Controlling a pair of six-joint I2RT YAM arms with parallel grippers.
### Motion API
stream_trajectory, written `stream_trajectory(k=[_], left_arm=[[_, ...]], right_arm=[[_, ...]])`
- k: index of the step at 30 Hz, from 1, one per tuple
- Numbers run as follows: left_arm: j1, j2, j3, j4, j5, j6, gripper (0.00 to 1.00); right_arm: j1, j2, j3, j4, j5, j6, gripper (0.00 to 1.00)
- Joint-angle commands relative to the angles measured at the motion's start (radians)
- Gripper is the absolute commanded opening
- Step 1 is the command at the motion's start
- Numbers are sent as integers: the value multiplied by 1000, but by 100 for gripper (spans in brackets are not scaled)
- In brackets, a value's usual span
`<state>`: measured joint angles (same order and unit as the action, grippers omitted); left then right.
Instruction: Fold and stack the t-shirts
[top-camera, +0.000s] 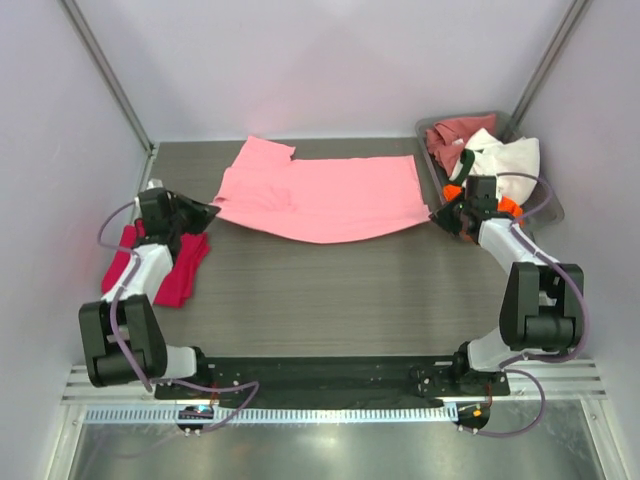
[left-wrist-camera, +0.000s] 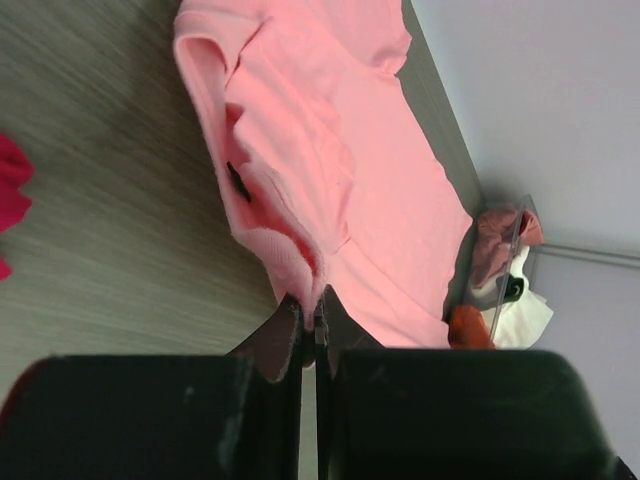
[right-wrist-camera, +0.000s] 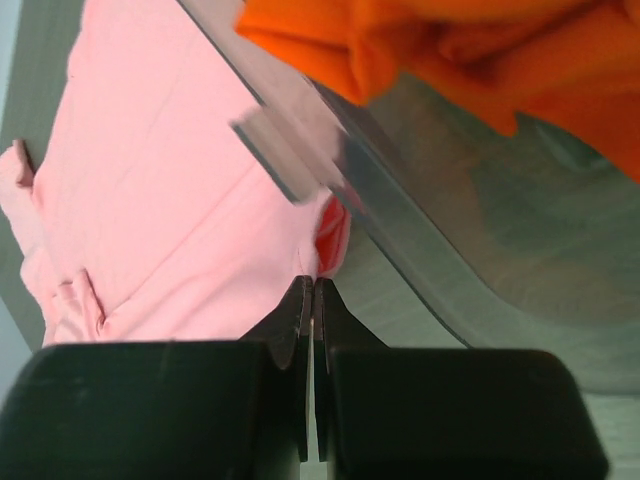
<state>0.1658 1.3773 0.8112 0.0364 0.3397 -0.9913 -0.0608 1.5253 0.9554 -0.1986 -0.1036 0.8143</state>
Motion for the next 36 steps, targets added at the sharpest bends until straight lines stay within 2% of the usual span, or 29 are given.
stream_trajectory(k=[1,9,16,21,22,23,24,25,26,27,28,32,33,36], left_arm=[[8,-107,-75,-25,-62,45,0],[9,-299,-176,-159,-110,74,0],[8,-422,-196,-442,-260,137,0],[8,-512,-251,-509,-287,123,0],[8,-523,-262,-513,-289,118,6],[6,-534,-268,-518,-286,123,17],[8,-541,-268,-541,-291,135,41],[8,-561,-270,-556,-298,137,80],[8,-572,-267,-575,-315,134,95],[5,-584,-265,-582,-308,137,99],[6,-601,-265,-575,-294,143,100],[1,-641,-203,-567,-266,158,100],[-3,-632,-182,-563,-263,169,100],[-23,-552,-77,-555,-246,210,100]], right_arm=[[-1,-76,-87,44,7,-40,1],[-1,-275,-247,34,15,-58,1],[-1,-408,-392,1,25,-49,1],[-1,-482,-458,-48,71,-17,1],[-1,-493,-475,-71,85,-9,1],[-1,-519,-483,-82,93,-3,1],[1,-534,-491,-91,97,3,3],[0,-548,-504,-104,99,6,12],[1,-577,-509,-108,99,3,28],[0,-591,-509,-114,137,-1,62],[-1,-603,-503,-119,148,-9,66],[3,-617,-417,-139,170,-120,65],[7,-599,-394,-137,168,-144,61],[42,-556,-291,-139,162,-233,59]])
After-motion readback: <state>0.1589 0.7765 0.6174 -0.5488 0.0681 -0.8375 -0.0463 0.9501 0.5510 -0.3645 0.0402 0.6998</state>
